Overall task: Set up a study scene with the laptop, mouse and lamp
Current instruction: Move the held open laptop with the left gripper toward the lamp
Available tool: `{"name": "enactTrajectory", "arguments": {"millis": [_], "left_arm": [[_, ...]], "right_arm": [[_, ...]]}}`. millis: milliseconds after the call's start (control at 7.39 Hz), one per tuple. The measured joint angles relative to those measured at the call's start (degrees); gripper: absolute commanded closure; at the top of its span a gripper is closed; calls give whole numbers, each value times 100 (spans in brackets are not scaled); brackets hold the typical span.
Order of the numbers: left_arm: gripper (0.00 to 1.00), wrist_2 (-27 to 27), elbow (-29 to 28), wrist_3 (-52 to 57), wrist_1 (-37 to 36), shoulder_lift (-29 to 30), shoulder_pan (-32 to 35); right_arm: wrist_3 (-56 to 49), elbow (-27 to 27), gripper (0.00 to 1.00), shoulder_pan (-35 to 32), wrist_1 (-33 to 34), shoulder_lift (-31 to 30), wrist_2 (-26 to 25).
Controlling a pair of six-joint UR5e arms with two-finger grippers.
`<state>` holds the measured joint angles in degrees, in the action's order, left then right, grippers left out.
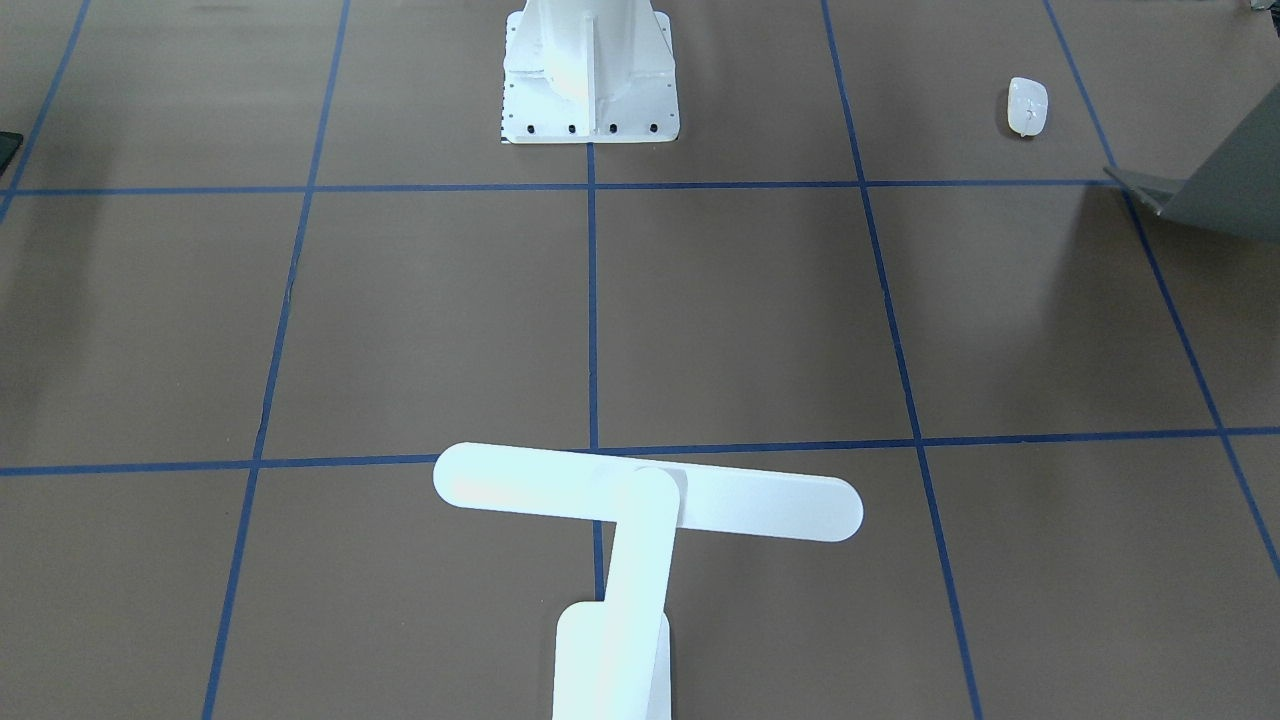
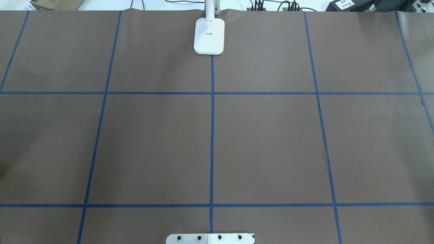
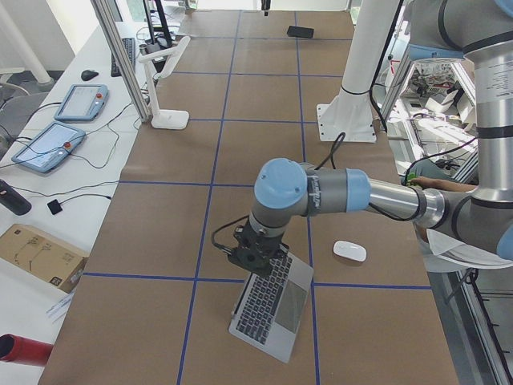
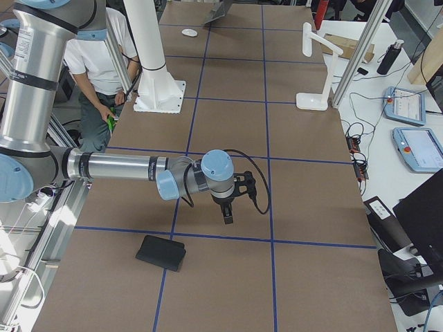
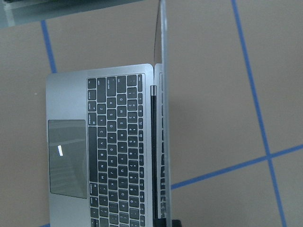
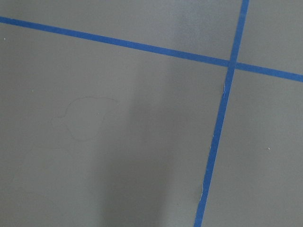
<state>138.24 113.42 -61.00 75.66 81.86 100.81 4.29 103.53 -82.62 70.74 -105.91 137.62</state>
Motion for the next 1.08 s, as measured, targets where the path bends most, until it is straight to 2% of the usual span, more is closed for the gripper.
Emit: {"name": "enactTrajectory", "arguments": {"millis": [271,541,812,1082], "left_arm": [[100,46,-191,-1077,-38,1174,-953],[100,-10,-271,-2673,-49,2286,-1791],[100,-326,-337,-4413,-149,3376,-2733],[100,-486,-408,-5431,-538,4266,-3361]], "right_arm": [[-4,-5,1,6,3,3,2],[1,-32,1,18,6,21,-20],[2,-70,1,24,-1,26,-30],[2,-127,1,26,-5,27,-31]]}}
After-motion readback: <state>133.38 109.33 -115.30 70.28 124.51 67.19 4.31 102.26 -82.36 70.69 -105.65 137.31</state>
